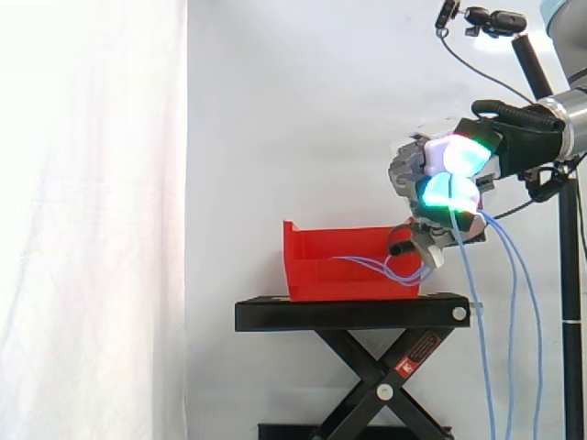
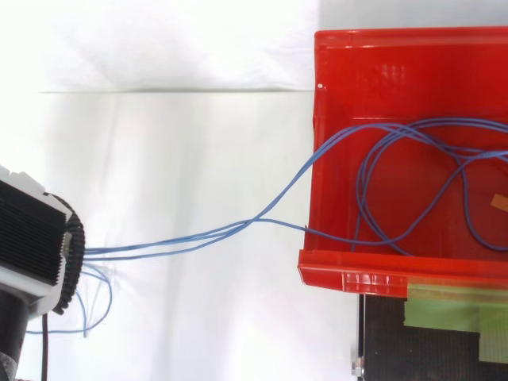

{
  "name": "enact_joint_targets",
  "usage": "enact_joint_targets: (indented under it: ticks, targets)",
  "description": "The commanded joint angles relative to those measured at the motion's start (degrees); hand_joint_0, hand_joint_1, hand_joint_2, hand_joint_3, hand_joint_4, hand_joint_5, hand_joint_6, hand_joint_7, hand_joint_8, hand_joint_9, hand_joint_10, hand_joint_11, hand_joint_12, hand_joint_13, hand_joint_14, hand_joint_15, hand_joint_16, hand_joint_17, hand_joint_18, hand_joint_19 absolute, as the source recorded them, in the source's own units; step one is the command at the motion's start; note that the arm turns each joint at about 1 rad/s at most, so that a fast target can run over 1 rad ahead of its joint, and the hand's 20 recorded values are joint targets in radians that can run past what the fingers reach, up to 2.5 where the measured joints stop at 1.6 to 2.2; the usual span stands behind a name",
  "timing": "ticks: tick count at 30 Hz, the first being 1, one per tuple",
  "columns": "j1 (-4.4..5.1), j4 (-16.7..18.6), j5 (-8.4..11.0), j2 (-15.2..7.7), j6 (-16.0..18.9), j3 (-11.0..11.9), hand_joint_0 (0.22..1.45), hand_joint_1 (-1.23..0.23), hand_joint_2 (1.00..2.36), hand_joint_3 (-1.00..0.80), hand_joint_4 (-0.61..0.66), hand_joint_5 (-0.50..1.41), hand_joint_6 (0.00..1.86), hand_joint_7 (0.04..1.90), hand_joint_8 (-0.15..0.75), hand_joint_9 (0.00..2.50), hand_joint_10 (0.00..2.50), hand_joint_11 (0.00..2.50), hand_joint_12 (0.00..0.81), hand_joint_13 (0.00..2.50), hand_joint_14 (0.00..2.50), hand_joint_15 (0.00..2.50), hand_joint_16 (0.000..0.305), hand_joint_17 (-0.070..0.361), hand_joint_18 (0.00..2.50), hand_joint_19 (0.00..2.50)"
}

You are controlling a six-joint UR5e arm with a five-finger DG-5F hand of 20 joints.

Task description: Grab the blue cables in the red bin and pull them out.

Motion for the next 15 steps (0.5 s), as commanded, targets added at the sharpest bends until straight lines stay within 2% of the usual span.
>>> enact_joint_targets:
  ticks: [1, 3, 6, 7, 11, 12, 13, 15]
  targets:
    - [0.02, 0.0, 0.00, 0.0, 0.0, 0.1, 0.97, -0.93, 1.00, -1.00, -0.04, 0.75, 0.88, 0.59, 0.187, 1.20, 0.01, 1.51, 0.272, 1.31, 0.01, 1.57, 0.042, 0.095, 0.84, 0.68]
    - [0.02, 0.0, 0.00, 0.0, 0.0, 0.0, 0.98, -0.93, 1.00, -1.00, -0.05, 0.75, 0.88, 0.58, 0.183, 1.21, 0.01, 1.53, 0.272, 1.32, 0.01, 1.58, 0.042, 0.094, 0.84, 0.69]
    - [0.02, -0.3, 0.00, 0.0, 0.0, 0.0, 0.98, -0.93, 1.00, -1.00, -0.05, 0.75, 0.88, 0.58, 0.172, 1.27, 0.00, 1.78, 0.269, 1.36, 0.01, 1.66, 0.042, 0.094, 0.86, 0.70]
    - [0.02, -0.6, 0.00, 0.0, 0.0, 0.0, 0.98, -0.92, 1.00, -1.00, -0.05, 0.75, 0.88, 0.58, 0.157, 1.23, 0.25, 1.78, 0.265, 1.38, 0.00, 1.70, 0.041, 0.093, 0.88, 0.71]
    - [0.02, -2.2, -0.09, 0.0, 0.0, 0.1, 0.98, -0.92, 1.00, -1.00, -0.05, 0.75, 0.88, 0.58, 0.156, 1.19, 0.46, 1.74, 0.273, 1.38, 0.00, 1.74, 0.041, 0.093, 0.89, 0.72]
    - [0.02, -3.0, -0.09, 0.0, 0.0, 0.0, 0.98, -0.92, 1.00, -1.00, -0.05, 0.75, 0.88, 0.58, 0.156, 1.17, 0.63, 1.71, 0.271, 1.39, 0.00, 1.78, 0.041, 0.093, 0.89, 0.72]
    - [0.02, -3.1, -0.09, 0.0, 0.0, 0.1, 0.98, -0.92, 1.00, -1.00, -0.05, 0.75, 0.88, 0.58, 0.158, 1.14, 0.83, 1.65, 0.271, 1.37, 0.11, 1.76, 0.041, 0.093, 0.89, 0.74]
    - [0.02, -3.2, -0.09, 0.0, -0.1, 0.1, 0.98, -0.92, 1.00, -1.00, -0.04, 0.75, 0.89, 0.57, 0.157, 1.11, 1.01, 1.61, 0.270, 1.35, 0.23, 1.73, 0.041, 0.093, 0.90, 0.75]
